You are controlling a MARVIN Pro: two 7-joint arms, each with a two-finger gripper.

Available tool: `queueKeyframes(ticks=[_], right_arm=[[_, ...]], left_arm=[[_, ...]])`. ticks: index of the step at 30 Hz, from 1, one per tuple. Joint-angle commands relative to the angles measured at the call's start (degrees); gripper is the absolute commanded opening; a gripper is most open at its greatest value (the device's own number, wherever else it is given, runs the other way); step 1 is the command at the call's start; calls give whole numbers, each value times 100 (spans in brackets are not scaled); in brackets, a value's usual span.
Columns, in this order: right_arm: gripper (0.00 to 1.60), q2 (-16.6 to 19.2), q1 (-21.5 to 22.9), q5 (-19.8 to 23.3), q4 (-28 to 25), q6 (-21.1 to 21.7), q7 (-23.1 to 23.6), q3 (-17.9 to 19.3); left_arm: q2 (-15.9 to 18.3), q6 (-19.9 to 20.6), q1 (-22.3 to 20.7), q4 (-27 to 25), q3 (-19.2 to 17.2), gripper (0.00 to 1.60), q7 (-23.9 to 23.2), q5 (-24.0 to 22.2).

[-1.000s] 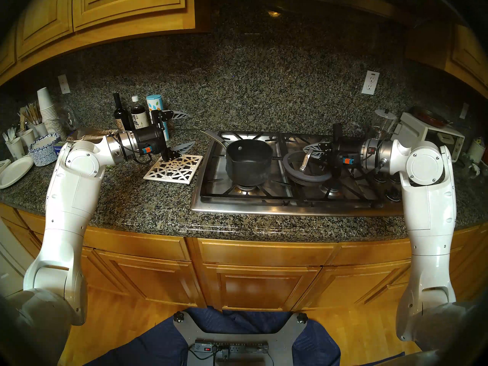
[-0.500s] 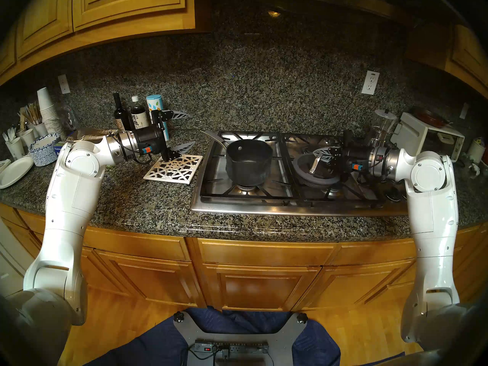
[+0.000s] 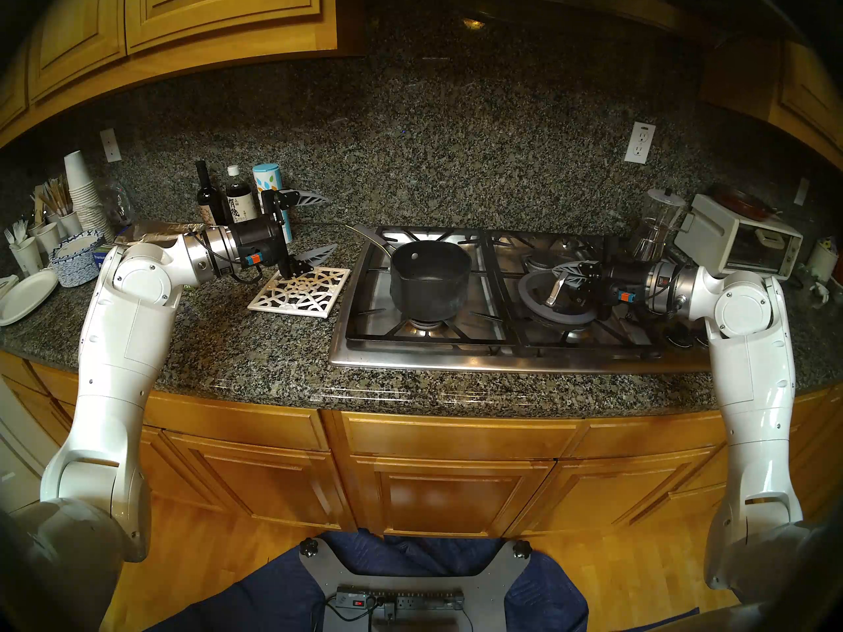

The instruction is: Pick up the pot, put it on the stove, take off the pot lid

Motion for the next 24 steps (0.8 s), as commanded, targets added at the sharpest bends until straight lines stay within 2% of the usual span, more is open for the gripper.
queueKeyframes(ticks=[1, 13, 24], right_arm=[[0, 316, 130, 49, 35, -126, 47, 181], [0, 601, 198, -4, 537, -427, -220, 115], [0, 808, 449, -66, 1106, -727, -489, -155]], left_arm=[[-13, -14, -202, -116, -71, 160, 76, -99], [-13, -14, -202, -116, -71, 160, 76, -98], [-13, -14, -202, -116, -71, 160, 75, -100]])
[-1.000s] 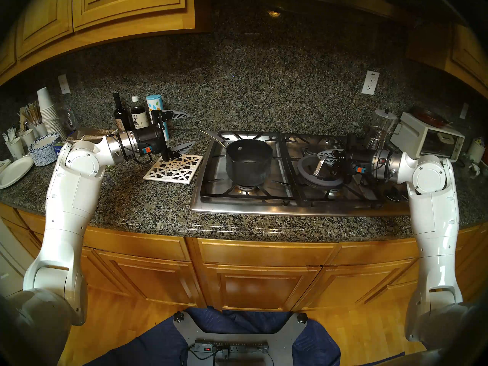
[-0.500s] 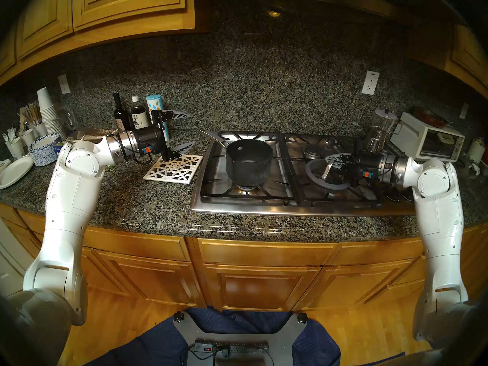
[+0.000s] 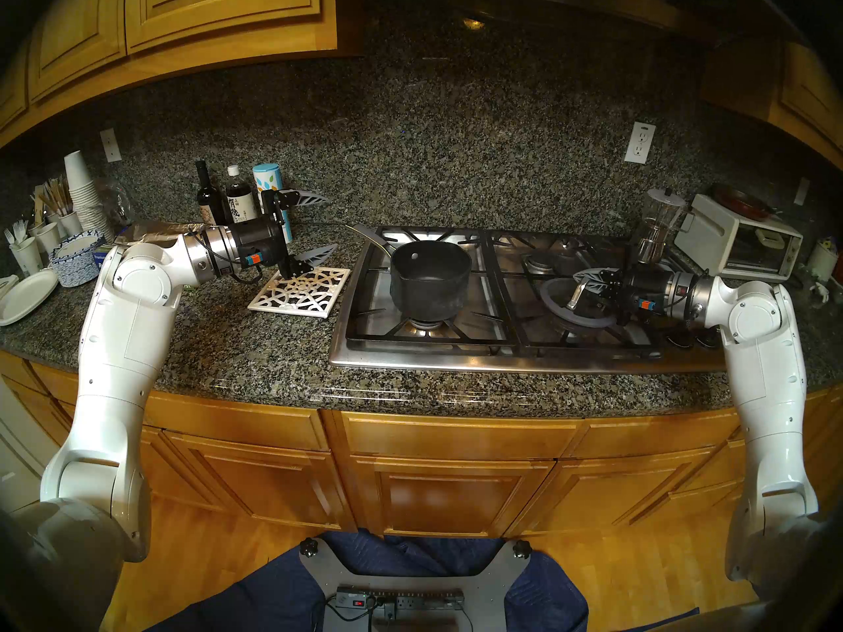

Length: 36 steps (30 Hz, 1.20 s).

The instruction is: Pick up the pot, put it on the stove, take off the pot lid

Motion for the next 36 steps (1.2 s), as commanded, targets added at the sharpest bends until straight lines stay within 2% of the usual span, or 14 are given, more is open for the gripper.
queueKeyframes(ticks=[1, 11, 18, 20, 21, 23, 27, 28, 29, 30, 31, 34, 36], right_arm=[[0, 292, 373, -53, 216, -133, 117, -108], [0, 418, 454, -72, 485, -273, -127, -366], [0, 488, 385, -11, 427, -237, -222, -460], [4, 498, 360, 6, 397, -220, -229, -469], [29, 504, 332, 21, 370, -208, -235, -472], [55, 522, 231, 79, 235, -134, -239, -465], [75, 540, 55, 171, 3, -14, -200, -400], [90, 543, 4, 199, -69, 24, -180, -374], [115, 546, -49, 221, -130, 47, -168, -347], [125, 551, -98, 245, -194, 77, -152, -318], [130, 555, -148, 273, -267, 121, -132, -285], [160, 599, -305, 391, -512, 239, -62, -174], [160, 615, -355, 424, -582, 281, -38, -131]], left_arm=[[-13, -15, -203, -116, -71, 160, 76, -100], [-13, -15, -204, -115, -70, 160, 75, -105], [-13, -15, -204, -115, -70, 160, 75, -107], [-13, -15, -204, -115, -70, 160, 74, -107], [-13, -15, -204, -115, -70, 160, 74, -108], [-13, -15, -204, -114, -70, 160, 74, -108], [-13, -15, -204, -115, -70, 160, 74, -107], [-13, -15, -204, -115, -70, 160, 74, -106], [-13, -15, -204, -115, -70, 160, 74, -106], [-13, -15, -204, -115, -70, 160, 74, -106], [-13, -15, -204, -115, -70, 160, 74, -106], [-13, -15, -204, -115, -70, 160, 74, -106], [-13, -15, -204, -115, -70, 160, 74, -106]])
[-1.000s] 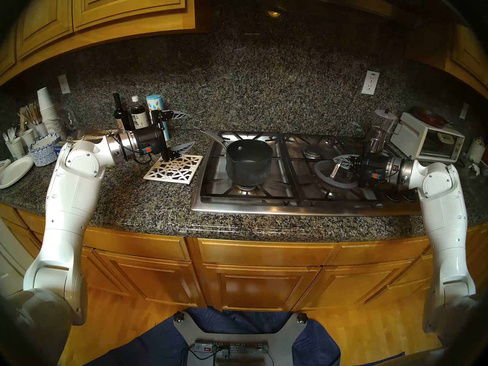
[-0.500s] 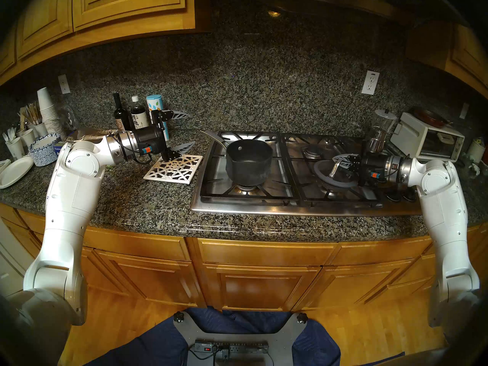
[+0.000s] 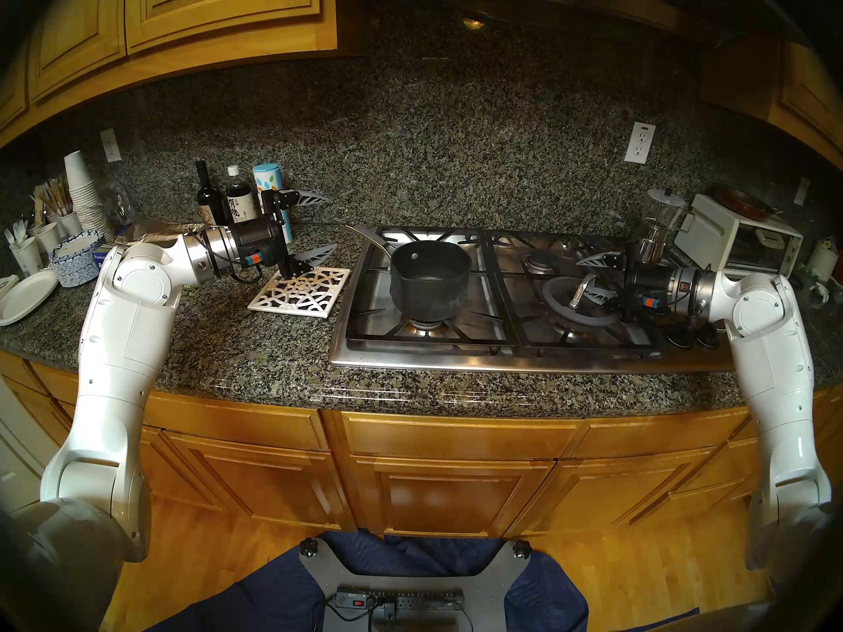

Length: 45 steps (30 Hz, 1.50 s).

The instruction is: Pick up the pot, put it on the stove, take off the pot lid

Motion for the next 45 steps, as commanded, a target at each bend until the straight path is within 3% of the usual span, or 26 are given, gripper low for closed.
queueKeyframes(ticks=[1, 26, 45], right_arm=[[160, 180, -401, 255, -546, 252, 164, 256], [160, 317, -800, 827, -1672, 912, 843, 1090], [160, 119, -1448, 1183, -3153, 1774, 1383, 1995]], left_arm=[[-13, -14, -204, -115, -70, 160, 76, -101], [-13, -13, -201, -116, -71, 160, 76, -93], [-13, -13, -201, -116, -71, 160, 75, -92]])
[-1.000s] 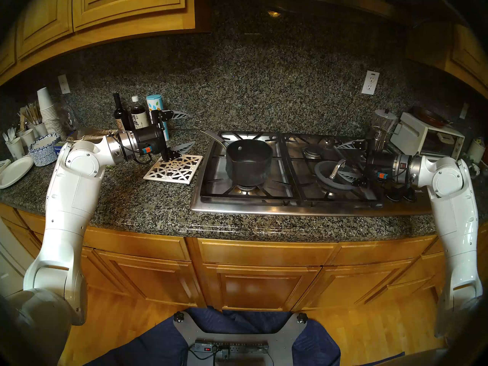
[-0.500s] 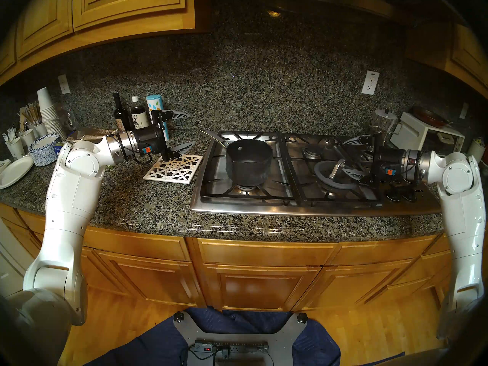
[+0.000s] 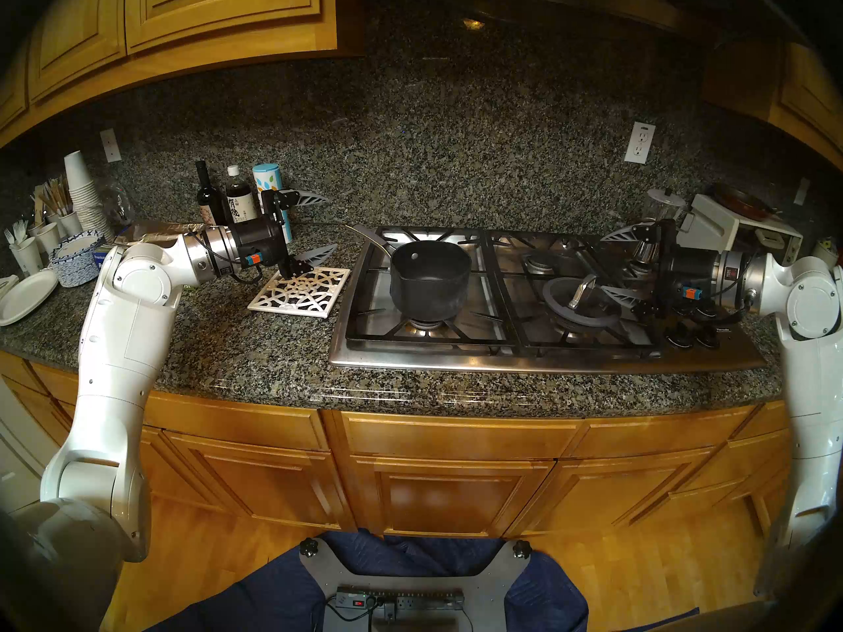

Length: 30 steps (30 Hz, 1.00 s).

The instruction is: Pick up the pot, put it on the stove, take off the pot lid

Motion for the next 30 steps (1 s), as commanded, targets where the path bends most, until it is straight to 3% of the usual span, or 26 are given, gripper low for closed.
queueKeyframes(ticks=[1, 13, 30], right_arm=[[160, -63, -103, 137, -630, 404, 42, 414], [160, -162, -268, 39, -1158, 971, 306, 734], [160, -264, -240, -126, -1260, 1098, 375, 746]], left_arm=[[-14, -13, -201, -116, -71, 160, 77, -93], [-14, -14, -203, -115, -71, 160, 76, -101], [-13, -15, -204, -114, -70, 160, 75, -105]])
